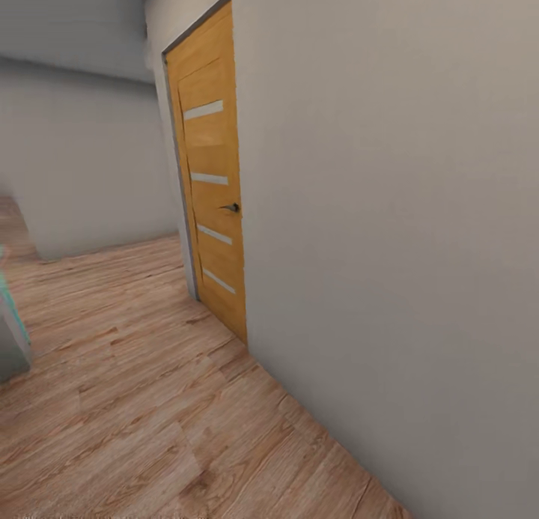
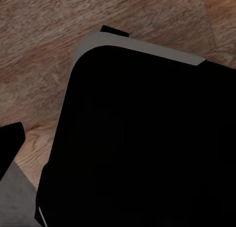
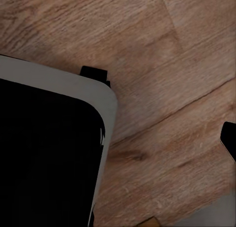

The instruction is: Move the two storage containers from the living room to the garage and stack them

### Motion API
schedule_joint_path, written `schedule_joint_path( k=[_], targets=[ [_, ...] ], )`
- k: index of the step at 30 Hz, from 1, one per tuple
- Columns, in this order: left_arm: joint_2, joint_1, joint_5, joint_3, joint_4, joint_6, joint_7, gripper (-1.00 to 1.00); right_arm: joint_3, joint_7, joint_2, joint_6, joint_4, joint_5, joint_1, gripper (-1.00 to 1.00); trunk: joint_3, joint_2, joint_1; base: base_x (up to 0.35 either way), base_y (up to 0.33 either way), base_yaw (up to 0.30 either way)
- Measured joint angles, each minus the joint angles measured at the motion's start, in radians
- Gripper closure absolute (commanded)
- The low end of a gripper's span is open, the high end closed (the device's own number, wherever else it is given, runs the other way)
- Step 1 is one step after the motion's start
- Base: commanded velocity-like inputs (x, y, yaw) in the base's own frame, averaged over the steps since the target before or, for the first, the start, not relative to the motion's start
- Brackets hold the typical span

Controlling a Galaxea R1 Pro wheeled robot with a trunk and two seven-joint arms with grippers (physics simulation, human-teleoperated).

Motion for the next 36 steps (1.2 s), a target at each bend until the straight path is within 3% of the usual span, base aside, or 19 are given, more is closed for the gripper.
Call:
schedule_joint_path(
  k=[27, 36],
  targets=[
    [0.001, 0.0, -0.001, 0.0, -0.003, 0.0, 0.0, -1.0, 0.008, 0.0, 0.002, -0.002, 0.0, 0.009, 0.0, -1.0, 0.0, 0.0, 0.0, 0.001, 0.0, 0.3],
    [0.001, 0.0, 0.0, -0.001, -0.001, 0.001, -0.001, -1.0, 0.007, -0.001, 0.006, -0.002, 0.0, 0.007, 0.0, -1.0, 0.0, 0.0, -0.001, 0.252, 0.0, 0.3]
  ],
)
